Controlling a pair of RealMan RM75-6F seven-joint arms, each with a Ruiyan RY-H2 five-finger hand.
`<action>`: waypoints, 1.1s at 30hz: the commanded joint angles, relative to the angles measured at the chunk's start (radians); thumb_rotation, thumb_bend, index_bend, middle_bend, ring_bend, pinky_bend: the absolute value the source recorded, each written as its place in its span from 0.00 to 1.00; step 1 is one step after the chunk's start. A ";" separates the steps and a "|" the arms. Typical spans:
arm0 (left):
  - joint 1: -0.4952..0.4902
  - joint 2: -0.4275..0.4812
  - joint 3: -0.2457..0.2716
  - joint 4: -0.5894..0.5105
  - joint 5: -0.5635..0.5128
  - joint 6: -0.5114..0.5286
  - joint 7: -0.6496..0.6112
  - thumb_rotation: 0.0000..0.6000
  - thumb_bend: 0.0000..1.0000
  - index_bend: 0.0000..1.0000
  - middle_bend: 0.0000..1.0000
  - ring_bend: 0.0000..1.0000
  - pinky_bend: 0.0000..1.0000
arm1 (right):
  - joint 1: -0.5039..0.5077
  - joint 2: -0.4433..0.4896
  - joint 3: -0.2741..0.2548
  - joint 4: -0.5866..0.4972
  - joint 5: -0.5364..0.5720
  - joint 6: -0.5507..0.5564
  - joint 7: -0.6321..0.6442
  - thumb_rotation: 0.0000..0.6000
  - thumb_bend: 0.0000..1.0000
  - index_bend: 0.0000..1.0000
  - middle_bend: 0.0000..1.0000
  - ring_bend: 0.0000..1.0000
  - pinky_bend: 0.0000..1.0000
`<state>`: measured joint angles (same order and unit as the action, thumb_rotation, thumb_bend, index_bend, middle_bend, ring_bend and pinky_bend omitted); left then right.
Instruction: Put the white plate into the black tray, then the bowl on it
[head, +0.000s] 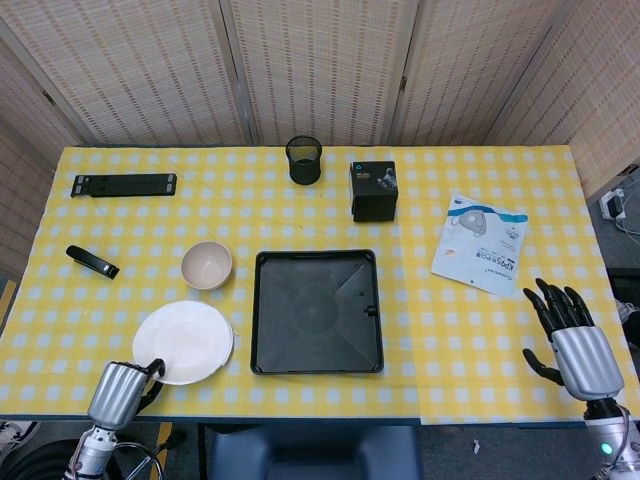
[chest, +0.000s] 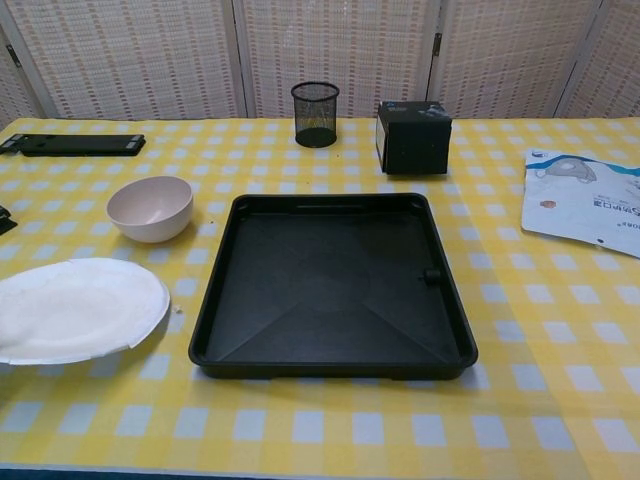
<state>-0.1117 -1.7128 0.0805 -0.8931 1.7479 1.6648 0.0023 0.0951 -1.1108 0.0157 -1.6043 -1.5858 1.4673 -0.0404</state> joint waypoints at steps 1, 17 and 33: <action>0.014 0.021 -0.022 -0.009 -0.016 0.039 -0.002 1.00 0.47 0.63 1.00 1.00 1.00 | 0.000 -0.001 -0.001 0.000 -0.001 -0.002 -0.002 1.00 0.31 0.00 0.00 0.00 0.00; 0.001 0.112 -0.093 -0.174 -0.014 0.148 0.022 1.00 0.47 0.63 1.00 1.00 1.00 | -0.002 0.000 -0.006 -0.005 -0.012 0.004 -0.004 1.00 0.31 0.00 0.00 0.00 0.00; -0.144 0.075 -0.093 -0.434 0.127 0.003 0.238 1.00 0.48 0.63 1.00 1.00 1.00 | -0.038 0.027 -0.021 -0.010 -0.071 0.092 0.063 1.00 0.31 0.00 0.00 0.00 0.00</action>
<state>-0.2362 -1.6229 -0.0039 -1.3094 1.8677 1.6890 0.2300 0.0587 -1.0848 -0.0062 -1.6151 -1.6567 1.5580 0.0211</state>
